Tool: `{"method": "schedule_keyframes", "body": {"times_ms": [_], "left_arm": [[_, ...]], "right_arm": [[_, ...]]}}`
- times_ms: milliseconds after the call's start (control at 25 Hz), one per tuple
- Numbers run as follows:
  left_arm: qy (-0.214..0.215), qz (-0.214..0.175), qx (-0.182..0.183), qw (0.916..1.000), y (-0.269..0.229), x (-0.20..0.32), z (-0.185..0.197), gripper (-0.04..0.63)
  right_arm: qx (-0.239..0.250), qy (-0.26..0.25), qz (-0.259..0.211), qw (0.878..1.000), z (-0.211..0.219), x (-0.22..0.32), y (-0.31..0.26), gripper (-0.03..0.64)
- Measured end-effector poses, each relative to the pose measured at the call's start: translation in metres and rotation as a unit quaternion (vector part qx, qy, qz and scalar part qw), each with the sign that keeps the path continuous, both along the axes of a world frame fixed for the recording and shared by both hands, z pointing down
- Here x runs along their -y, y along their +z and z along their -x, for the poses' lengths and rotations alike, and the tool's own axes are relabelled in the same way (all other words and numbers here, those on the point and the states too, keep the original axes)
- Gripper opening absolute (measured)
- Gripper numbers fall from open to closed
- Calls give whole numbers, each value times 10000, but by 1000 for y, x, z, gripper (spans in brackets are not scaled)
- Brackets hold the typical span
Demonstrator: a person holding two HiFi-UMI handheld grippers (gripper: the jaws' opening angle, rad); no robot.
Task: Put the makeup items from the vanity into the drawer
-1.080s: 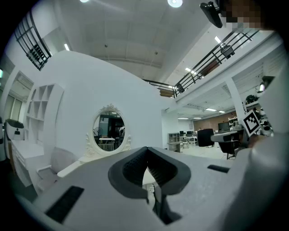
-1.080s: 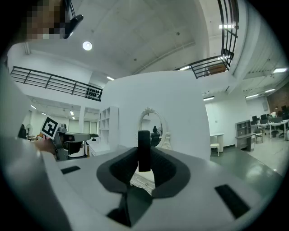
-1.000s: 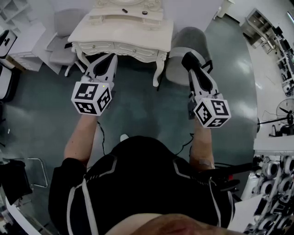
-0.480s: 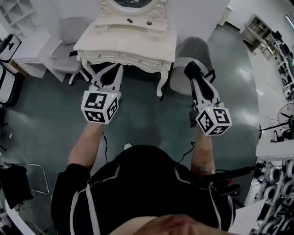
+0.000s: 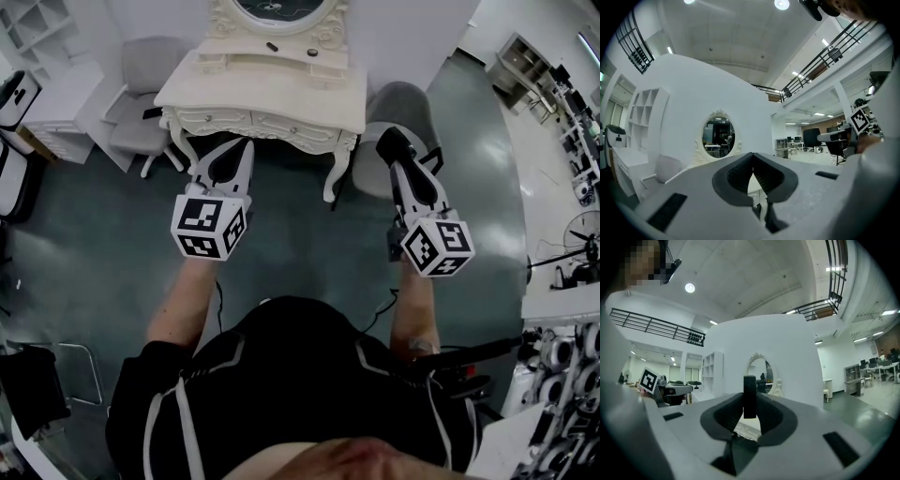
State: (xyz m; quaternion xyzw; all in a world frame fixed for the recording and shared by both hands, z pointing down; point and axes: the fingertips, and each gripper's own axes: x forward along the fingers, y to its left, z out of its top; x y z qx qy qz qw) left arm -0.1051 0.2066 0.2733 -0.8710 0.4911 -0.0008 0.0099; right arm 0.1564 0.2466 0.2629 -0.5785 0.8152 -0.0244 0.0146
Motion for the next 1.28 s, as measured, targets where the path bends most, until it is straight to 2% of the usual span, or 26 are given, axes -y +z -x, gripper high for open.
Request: {"method": "schedule_keyframes", "body": {"times_ms": [280, 520, 800, 1080, 1280], "left_arm": [[93, -36, -73, 9999, 8, 11, 33, 5], [0, -111, -130, 9999, 6, 28, 40, 5], [-99, -210, -61, 9997, 0, 89, 33, 5], [-192, -352, -31, 9992, 0, 102, 20, 5], [-227, -205, -157, 9994, -5, 175, 2, 5]], "right_arm": [[-21, 31, 39, 10000, 32, 8, 8, 89], [-99, -69, 5, 9999, 41, 31, 5, 89], [-42, -256, -53, 9996, 37, 107, 3, 89], [-120, -467, -202, 9986, 31, 125, 8, 89], [-164, -464, -117, 9987, 11, 200, 2, 89]]}}
